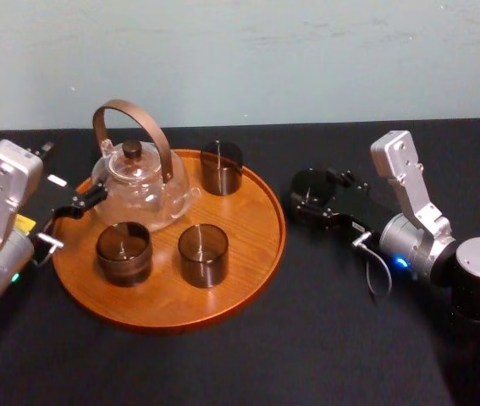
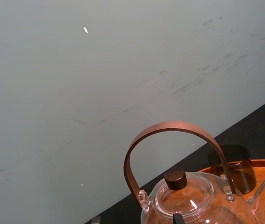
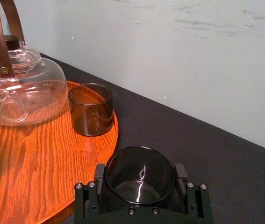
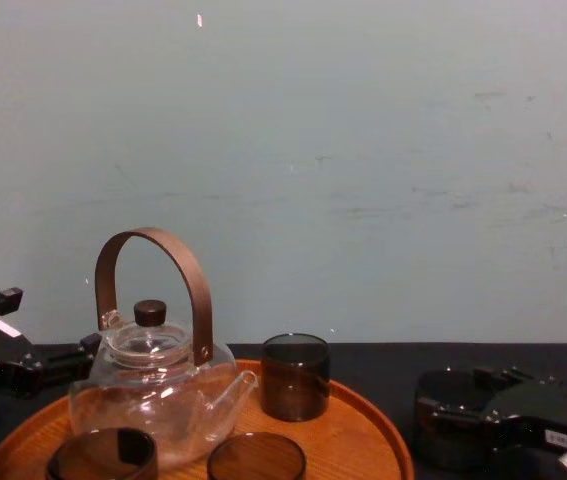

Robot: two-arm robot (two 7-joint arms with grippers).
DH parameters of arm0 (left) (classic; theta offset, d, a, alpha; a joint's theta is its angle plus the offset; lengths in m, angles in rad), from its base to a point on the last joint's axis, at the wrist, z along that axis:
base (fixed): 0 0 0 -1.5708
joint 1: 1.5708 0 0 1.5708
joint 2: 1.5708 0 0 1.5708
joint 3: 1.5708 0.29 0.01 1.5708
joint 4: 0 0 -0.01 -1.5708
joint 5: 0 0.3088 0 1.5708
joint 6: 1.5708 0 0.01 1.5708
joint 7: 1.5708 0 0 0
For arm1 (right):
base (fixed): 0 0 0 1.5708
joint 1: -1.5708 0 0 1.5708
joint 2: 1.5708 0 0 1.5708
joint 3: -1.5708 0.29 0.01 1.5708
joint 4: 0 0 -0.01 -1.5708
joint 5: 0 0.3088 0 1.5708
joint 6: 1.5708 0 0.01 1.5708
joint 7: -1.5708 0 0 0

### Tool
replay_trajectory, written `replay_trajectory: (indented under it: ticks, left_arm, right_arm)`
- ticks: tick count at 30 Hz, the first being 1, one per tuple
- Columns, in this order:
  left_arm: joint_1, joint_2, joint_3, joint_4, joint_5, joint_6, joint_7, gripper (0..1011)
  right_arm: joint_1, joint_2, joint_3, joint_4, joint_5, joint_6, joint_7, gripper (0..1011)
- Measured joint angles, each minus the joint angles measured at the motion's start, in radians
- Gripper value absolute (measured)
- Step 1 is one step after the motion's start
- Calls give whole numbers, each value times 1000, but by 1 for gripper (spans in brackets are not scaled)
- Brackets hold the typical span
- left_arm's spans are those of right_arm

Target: Pick up the glass from the table and place it on the tray.

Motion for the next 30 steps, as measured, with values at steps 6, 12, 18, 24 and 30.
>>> replay_trajectory:
  ticks: [6, 12, 18, 24, 30]
  left_arm:
    - [0, 0, 0, 0, 0, 0, 0, 1001]
    - [0, 0, 0, 0, 0, 0, 0, 1001]
    - [0, 0, 0, 0, 0, 0, 0, 1001]
    - [0, 0, 0, 0, 0, 0, 0, 1001]
    - [0, 0, 0, 0, 0, 0, 0, 1001]
  right_arm:
    - [0, 0, 0, 0, 0, 0, 0, 904]
    - [0, 0, 0, 0, 0, 0, 0, 904]
    - [0, 0, 0, 0, 0, 0, 0, 904]
    - [0, 0, 0, 0, 0, 0, 0, 904]
    - [0, 0, 0, 0, 0, 0, 0, 904]
